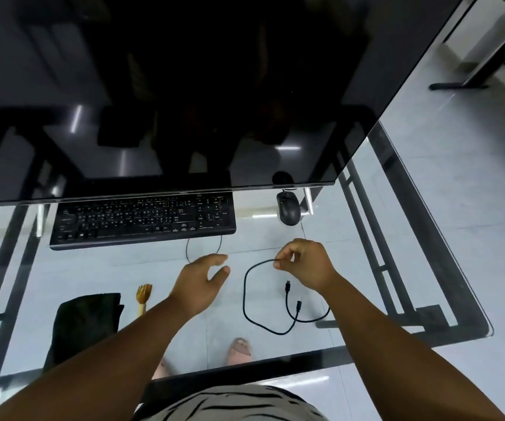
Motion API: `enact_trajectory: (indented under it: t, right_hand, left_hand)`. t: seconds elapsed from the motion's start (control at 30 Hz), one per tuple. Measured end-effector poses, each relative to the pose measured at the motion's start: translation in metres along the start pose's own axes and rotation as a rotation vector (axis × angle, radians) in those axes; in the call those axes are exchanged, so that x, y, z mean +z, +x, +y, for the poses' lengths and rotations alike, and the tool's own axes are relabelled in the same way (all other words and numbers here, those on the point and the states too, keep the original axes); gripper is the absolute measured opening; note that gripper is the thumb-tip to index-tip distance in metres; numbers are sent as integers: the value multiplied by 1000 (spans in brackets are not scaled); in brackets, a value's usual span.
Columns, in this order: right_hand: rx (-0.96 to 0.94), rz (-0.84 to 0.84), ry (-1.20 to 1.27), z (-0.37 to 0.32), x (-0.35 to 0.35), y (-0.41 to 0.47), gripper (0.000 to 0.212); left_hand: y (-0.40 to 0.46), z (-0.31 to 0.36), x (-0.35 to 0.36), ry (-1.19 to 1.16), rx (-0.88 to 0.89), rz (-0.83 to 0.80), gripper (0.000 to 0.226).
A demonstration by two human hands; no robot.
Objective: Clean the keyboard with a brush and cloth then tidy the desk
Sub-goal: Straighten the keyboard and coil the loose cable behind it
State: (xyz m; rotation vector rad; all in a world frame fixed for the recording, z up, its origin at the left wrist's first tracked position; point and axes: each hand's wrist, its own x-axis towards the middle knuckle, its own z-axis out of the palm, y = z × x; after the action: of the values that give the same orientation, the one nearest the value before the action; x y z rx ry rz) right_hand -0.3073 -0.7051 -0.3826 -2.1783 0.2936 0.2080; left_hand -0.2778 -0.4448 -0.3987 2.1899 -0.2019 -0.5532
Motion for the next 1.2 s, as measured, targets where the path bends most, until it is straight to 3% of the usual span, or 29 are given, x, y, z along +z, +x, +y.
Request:
enact_trajectory:
  t: [0.1, 0.17, 0.33, 0.5, 0.63, 0.8, 0.93, 1.03, 1.13, 1.2]
  right_hand:
    - [-24, 72, 107, -23, 3, 9, 10]
    - [-23, 110, 156, -36, 5, 16, 10]
    - [47, 304, 279, -52, 1, 39, 10]
    - [174, 402, 308, -46, -8, 53, 12]
    - [206, 402, 221, -39, -7, 56, 11]
    - [214, 399, 148, -42, 0, 52, 10]
    - [182, 257, 20, -46, 8, 50, 9]
    - [121, 72, -61, -49, 12, 48, 9]
    - [60, -175, 11, -54, 15, 42, 9]
    - [51, -316, 11, -64, 15, 36, 13]
  left_hand:
    - [1, 26, -3, -524, -216, -118, 17]
    - [1, 36, -8, -657, -239, -179, 23]
    - [-4, 40, -30, -826, -230, -246, 30]
    - [-10, 35, -65, -853, -261, -237, 28]
    - [-18, 33, -94, -906, -275, -284, 28]
    - [-25, 38, -117, -947, -251, -505, 26]
    - [-24, 40, -125, -1214, -143, -625, 14]
    - [-17, 46, -127, -1523, -102, -435, 14]
    - [0, 52, -128, -1751, -259, 39, 29]
    - [11, 55, -126, -1758, -342, 313, 29]
